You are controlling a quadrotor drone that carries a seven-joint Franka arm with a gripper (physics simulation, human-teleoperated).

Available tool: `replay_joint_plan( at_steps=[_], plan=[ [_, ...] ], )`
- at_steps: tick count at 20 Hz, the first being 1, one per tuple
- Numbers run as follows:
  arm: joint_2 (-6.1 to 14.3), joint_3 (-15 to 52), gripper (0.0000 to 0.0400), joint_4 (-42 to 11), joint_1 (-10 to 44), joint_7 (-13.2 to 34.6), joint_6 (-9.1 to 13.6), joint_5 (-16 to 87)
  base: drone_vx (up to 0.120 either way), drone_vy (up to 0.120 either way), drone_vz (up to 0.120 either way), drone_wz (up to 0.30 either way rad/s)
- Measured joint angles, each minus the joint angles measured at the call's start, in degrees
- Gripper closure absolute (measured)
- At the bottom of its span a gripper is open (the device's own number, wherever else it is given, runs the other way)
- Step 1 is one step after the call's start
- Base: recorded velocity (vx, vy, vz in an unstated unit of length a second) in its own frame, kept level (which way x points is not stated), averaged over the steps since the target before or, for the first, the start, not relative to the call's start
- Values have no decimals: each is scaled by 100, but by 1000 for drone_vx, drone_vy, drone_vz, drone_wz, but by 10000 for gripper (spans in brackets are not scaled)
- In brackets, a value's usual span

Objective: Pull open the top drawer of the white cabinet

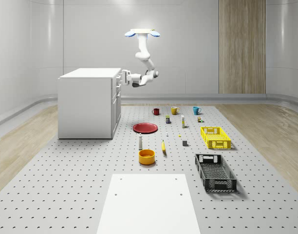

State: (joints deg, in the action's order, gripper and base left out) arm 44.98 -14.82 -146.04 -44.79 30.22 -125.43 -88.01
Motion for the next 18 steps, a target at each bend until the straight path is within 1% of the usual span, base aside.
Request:
replay_joint_plan(
  at_steps=[6,7,8,10,12,14,16,17,18],
  plan=[
    [-55,130,95,14,167,-17,98,-91,0,0,0,0],
    [-66,153,111,17,192,-20,112,-108,0,0,0,0],
    [-75,175,151,20,218,-23,126,-123,0,0,0,0],
    [-91,216,208,24,271,-28,157,-151,0,0,0,0],
    [-104,255,242,27,323,-31,188,-174,0,0,0,0],
    [-114,291,263,28,375,-30,220,-195,0,0,0,0],
    [-76,346,224,64,445,268,238,-65,0,0,0,0],
    [-70,338,219,53,472,137,259,-16,0,0,0,0],
    [-72,324,235,32,490,51,287,-43,0,0,0,0]
  ],
)
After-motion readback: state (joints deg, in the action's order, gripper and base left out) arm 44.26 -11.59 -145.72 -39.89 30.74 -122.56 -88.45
